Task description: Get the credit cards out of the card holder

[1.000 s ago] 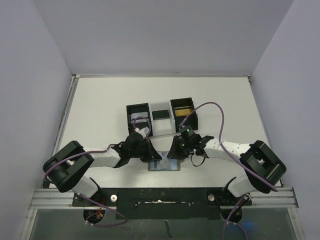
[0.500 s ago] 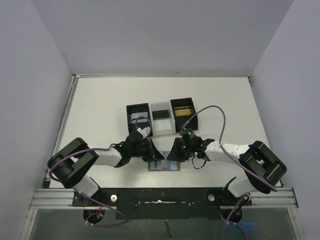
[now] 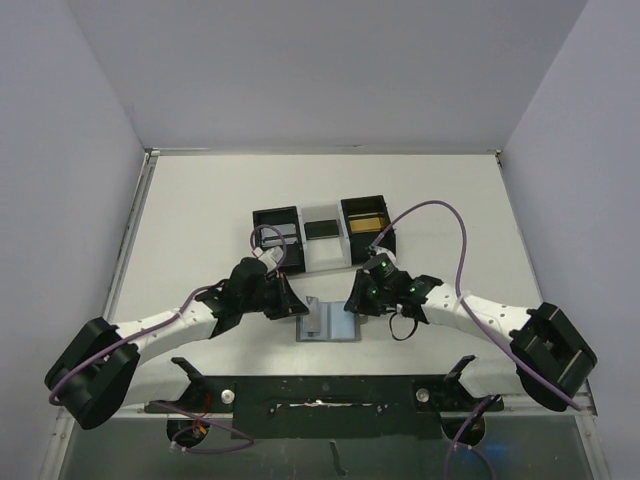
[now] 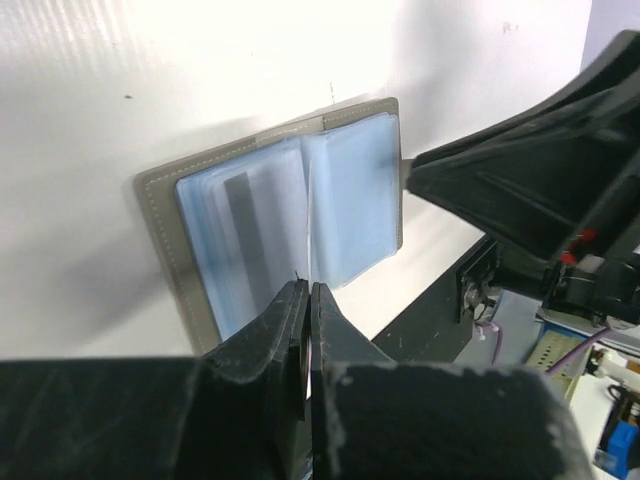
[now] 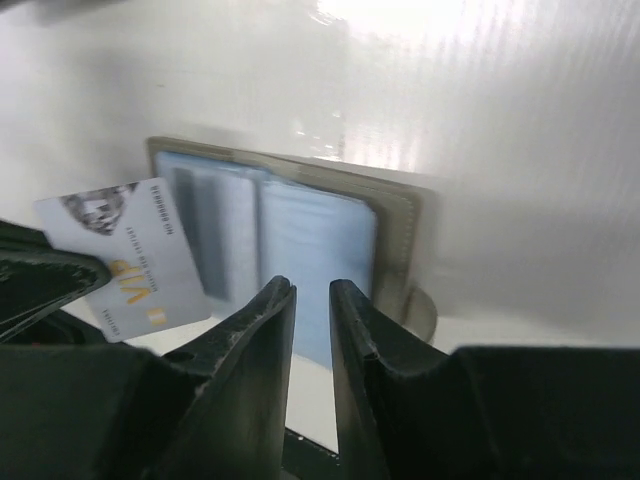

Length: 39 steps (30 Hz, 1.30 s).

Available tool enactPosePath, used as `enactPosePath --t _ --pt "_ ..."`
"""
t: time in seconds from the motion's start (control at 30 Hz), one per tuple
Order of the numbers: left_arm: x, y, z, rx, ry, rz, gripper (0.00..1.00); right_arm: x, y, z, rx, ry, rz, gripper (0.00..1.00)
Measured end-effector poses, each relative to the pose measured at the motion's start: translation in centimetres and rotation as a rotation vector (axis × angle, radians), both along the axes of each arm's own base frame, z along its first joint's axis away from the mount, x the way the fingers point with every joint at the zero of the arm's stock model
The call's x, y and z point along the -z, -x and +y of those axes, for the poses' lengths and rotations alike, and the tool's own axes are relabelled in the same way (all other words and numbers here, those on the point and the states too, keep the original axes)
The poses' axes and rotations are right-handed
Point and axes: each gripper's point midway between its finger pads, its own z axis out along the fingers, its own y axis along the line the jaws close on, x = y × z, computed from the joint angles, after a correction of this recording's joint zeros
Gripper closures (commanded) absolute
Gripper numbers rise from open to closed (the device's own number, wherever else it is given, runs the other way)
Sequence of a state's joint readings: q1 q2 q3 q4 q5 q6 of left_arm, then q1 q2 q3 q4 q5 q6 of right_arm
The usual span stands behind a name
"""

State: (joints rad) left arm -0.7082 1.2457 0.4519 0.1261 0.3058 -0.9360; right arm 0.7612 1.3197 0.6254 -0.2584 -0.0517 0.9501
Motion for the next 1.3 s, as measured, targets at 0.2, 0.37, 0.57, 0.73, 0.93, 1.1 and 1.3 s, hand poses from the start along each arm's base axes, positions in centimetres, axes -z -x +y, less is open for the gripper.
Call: enactPosePath --t 0.2,0.37,0.57,0.73,0.93,1.1,1.3 --pt "-0.2 -0.3 2.2 -0.029 -0.063 -0.019 1.00 -4.2 -1.7 2.4 -0.043 -0.076 -0.108 0.76" --pt "-0.7 -0.6 2.8 -0.055 -0.068 -0.037 1.00 -3.6 -1.6 5.0 -0.097 -0.104 -0.089 0.76" --pt "-1.1 -1.0 3.0 -0.072 -0.061 -0.050 1.00 0.4 -0.6 4.5 -0.080 -0.023 0.013 0.73" --pt "-1.2 -1.2 3.2 -0.079 -0.060 -0.054 1.00 1.3 -0.6 2.9 -0.060 0.057 0.011 0.69" --pt "-2.9 -1.6 3.4 -0.101 -0.033 -0.110 1.00 -1.3 -1.4 2.4 -0.060 0.053 -0.078 0.55" --pt "-4.5 -1.8 4.1 -0.126 -0.007 -0.187 1.00 -6.9 -2.9 3.2 -0.058 -0.091 -0.263 0.31" --pt "-7.7 -2.0 5.1 -0.142 0.031 -0.341 1.00 -11.4 -3.7 2.1 -0.013 -0.349 -0.515 0.18"
